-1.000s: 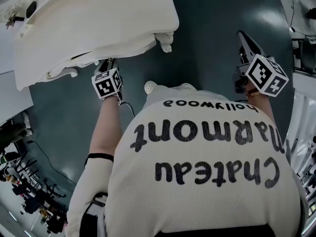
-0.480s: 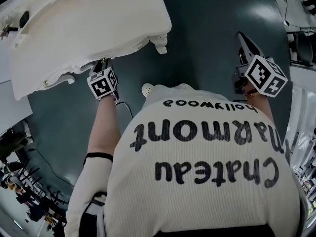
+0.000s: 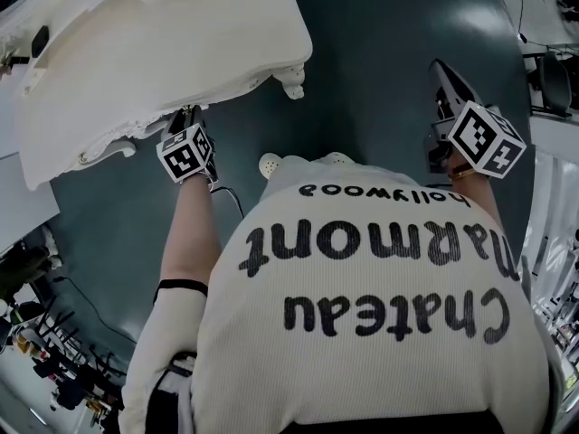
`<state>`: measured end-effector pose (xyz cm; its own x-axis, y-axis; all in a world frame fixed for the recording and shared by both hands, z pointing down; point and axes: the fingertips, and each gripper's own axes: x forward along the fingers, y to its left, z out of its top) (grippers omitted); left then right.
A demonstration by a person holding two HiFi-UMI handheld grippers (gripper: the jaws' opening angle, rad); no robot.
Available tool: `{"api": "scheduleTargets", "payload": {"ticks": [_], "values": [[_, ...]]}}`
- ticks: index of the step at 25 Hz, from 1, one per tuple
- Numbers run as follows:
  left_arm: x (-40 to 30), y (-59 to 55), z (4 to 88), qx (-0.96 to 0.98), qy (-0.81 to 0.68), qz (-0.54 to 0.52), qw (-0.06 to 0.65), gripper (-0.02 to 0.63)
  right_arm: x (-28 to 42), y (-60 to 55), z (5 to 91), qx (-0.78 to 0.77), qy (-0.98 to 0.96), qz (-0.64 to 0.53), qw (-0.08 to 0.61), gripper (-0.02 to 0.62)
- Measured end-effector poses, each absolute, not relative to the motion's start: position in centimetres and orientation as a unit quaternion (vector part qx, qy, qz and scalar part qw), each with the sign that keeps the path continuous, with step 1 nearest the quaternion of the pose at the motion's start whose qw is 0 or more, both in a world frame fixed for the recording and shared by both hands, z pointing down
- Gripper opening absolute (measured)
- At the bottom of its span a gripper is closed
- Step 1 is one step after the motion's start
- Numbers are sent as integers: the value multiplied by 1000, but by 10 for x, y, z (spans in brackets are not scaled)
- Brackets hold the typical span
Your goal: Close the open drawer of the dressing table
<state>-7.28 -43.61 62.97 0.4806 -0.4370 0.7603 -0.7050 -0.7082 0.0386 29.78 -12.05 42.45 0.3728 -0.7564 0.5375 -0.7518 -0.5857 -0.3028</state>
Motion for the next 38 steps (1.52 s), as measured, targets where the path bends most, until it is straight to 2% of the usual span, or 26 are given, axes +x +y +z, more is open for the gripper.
{"api": "scheduleTargets", "payload": {"ticks": [19,22,23,24,27,31,38], "values": [[-61,-436,623,840,-332,379,200,149,291,-136,420,-819,466,-335,7,32],[-59,-433,636,826,-322,392,247,146,289,-143,419,-817,470,-333,4,32],[-60,-427,646,813,-314,407,273,94,289,-144,420,-817,471,-332,3,32],[-63,-420,655,801,-312,422,289,70,289,-144,420,-817,471,-332,1,32],[-71,-408,662,802,-332,419,267,77,290,-136,422,-818,471,-331,-3,32],[-68,-383,661,816,-324,380,290,75,293,-134,424,-816,474,-332,-6,32],[-66,-343,610,840,-339,294,304,18,274,-157,413,-778,539,-323,-16,32]]}}
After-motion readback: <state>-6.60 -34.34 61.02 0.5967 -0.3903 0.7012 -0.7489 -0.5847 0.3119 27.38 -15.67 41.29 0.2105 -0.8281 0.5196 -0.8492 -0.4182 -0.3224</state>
